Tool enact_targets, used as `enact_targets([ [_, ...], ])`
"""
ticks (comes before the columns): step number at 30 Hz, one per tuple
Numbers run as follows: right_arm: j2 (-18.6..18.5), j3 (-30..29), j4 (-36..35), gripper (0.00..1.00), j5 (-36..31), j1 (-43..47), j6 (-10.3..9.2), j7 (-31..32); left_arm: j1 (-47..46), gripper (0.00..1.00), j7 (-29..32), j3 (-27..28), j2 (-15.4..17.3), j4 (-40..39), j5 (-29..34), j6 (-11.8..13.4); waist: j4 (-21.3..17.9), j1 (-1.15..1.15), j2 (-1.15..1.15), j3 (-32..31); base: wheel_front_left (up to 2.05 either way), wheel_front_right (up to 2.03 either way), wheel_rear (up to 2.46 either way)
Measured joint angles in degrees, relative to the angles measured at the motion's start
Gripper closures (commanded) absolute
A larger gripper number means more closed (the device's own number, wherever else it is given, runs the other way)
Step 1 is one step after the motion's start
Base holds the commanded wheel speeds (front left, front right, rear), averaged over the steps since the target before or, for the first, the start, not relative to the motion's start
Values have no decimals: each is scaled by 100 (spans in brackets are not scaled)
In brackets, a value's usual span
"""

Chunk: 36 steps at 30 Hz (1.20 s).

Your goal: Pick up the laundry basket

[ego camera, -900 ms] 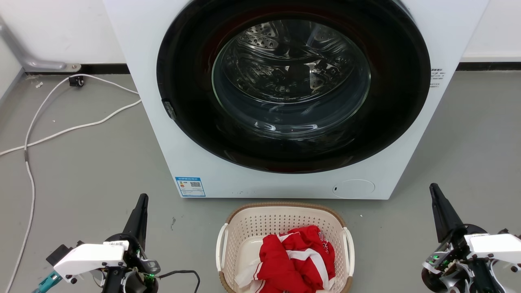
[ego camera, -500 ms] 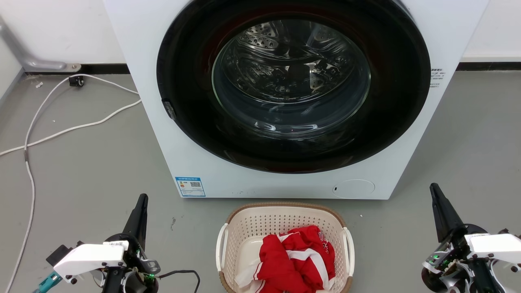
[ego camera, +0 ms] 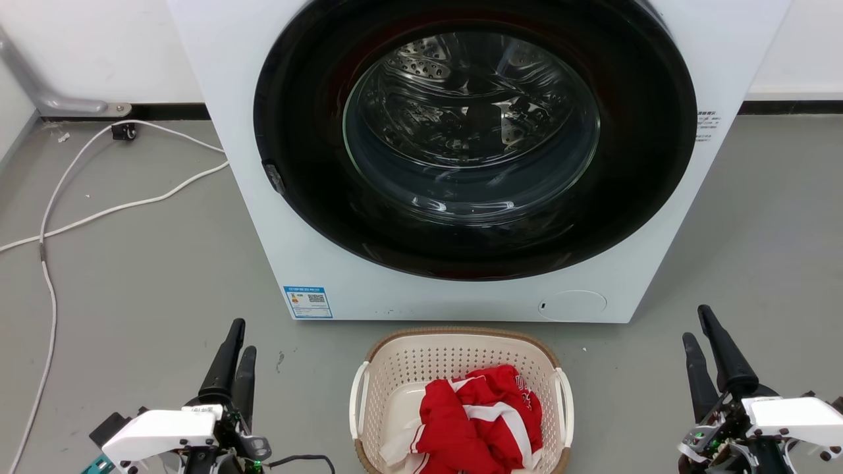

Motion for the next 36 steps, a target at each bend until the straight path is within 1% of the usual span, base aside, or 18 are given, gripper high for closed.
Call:
enact_targets([
  [4, 1, 35, -86, 0, -226, 11, 0, -104, 0, 0, -105, -97, -2, -101, 153, 0, -1, 0, 0, 0, 0, 0, 0],
  [8, 3, 25, -188, 0, -650, 64, 0, -211, 0, 0, -209, -142, -4, -240, 476, 0, -1, 0, 0, 1, 0, 0, 0],
  [23, 8, -59, -694, 0, -3150, 176, 0, -554, -4, 0, -547, -377, -9, -690, 2529, 0, -4, 0, 0, -1, 0, 0, 0],
  [28, 10, -35, -831, 0, -3799, 258, 0, -584, -8, 0, -653, -476, -9, -753, 3145, 87, -7, 0, 0, 1, 0, 0, 0],
  [36, 12, -1, -1078, 0, -4624, 347, 0, -611, -70, 0, -798, -572, -9, -786, 4006, 197, -2, 0, 0, 21, 0, 0, 0],
])
